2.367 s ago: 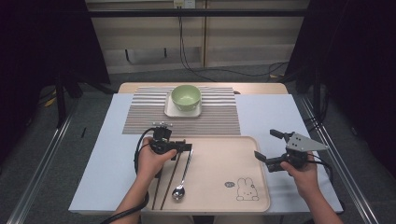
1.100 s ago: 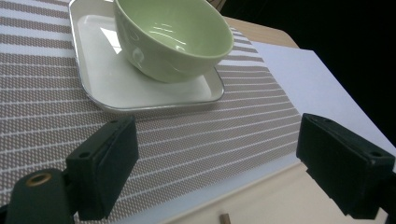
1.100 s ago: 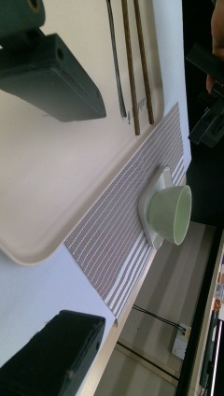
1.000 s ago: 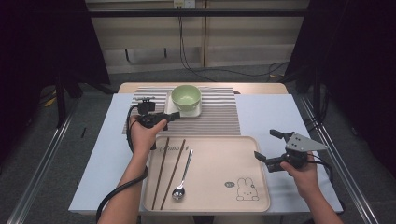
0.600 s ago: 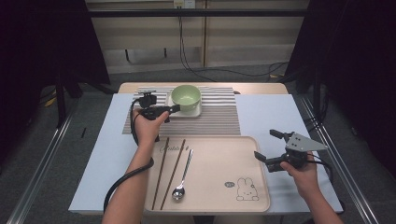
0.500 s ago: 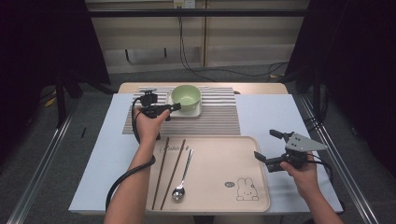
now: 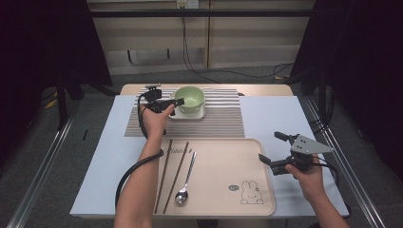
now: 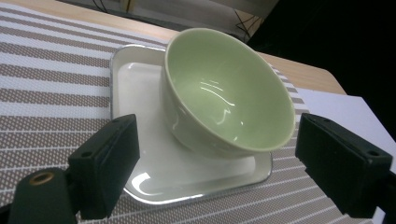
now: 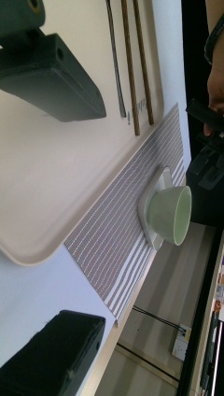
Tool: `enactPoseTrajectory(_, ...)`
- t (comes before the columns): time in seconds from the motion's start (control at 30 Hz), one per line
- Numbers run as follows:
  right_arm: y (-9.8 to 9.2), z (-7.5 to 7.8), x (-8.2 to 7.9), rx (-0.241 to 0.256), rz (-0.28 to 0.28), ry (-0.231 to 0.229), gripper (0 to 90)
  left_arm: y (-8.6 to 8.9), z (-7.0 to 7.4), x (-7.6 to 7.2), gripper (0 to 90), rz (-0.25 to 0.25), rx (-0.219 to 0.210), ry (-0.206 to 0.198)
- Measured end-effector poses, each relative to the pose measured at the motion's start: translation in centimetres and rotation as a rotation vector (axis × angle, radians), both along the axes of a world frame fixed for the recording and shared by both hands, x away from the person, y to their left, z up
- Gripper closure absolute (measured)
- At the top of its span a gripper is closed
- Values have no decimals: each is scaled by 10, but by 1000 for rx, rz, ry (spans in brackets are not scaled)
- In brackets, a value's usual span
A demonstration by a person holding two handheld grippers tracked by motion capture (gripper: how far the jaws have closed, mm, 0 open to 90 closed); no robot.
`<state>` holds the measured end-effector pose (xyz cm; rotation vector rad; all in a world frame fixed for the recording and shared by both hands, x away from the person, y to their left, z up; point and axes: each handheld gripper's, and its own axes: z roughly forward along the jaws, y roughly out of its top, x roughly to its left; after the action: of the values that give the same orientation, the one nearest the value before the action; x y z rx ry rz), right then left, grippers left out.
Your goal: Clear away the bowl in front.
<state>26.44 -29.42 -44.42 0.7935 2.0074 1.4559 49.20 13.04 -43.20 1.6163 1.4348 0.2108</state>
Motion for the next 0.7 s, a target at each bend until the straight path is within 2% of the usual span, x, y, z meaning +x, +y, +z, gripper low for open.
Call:
enactPoseTrajectory(0.3,0,0,0,-1,4,-1,17,-1,4,12,172,39,15,-8)
enactPoseTrajectory(0.53,0,0,0,4,-5,-3,17,-2,0,18,201,71,13,12)
enactPoseTrajectory(0.7,0,0,0,3,0,-2,17,-1,-1,22,227,80,13,12)
